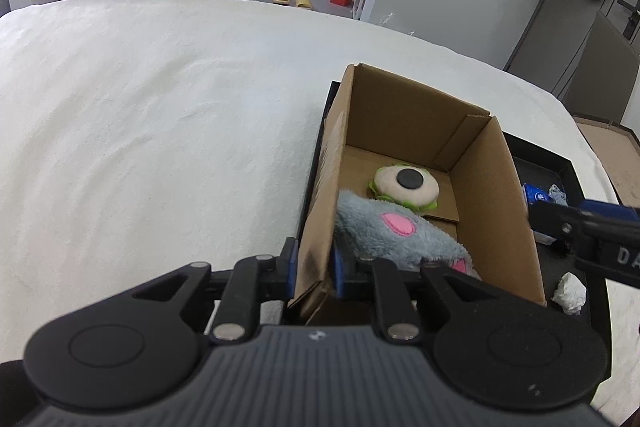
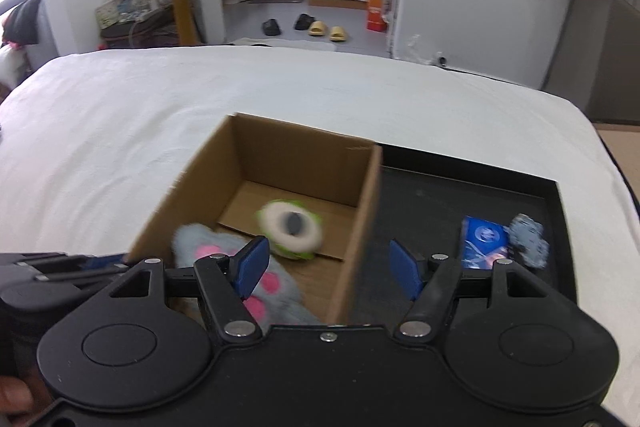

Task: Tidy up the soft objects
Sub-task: 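Carry the burger plush over the box and drop it inside, then grasp the white plastic-wrapped bundle with the right gripper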

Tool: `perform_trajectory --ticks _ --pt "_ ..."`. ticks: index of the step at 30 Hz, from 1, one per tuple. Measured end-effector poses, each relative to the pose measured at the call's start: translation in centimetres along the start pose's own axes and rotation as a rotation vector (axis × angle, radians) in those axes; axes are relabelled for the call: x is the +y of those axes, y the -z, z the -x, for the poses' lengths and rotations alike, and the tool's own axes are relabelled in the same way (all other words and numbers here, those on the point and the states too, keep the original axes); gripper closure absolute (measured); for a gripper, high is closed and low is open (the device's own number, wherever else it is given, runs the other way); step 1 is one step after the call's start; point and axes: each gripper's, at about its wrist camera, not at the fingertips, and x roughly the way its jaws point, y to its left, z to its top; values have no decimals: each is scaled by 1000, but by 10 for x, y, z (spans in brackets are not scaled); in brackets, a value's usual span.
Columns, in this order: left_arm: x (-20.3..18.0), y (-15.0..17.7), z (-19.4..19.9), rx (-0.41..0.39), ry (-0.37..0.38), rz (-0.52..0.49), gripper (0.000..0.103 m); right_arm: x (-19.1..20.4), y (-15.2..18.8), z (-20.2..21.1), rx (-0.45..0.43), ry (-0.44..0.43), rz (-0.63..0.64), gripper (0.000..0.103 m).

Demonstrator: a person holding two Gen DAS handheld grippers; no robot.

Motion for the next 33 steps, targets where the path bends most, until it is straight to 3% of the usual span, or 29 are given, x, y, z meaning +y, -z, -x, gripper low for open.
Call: perform_trajectory --ticks 4,9,22,33 --pt "-9 -2 0 4 -29 -29 75 -15 9 1 3 20 -28 33" --pt "-19 -3 3 -3 -62 -61 55 -35 20 1 -4 38 -75 31" --pt "-45 -6 9 -16 -163 -150 43 -72 53 -11 -26 42 -193 29" --pt "-63 -12 3 -27 -245 -191 40 -103 76 -40 44 188 -360 27"
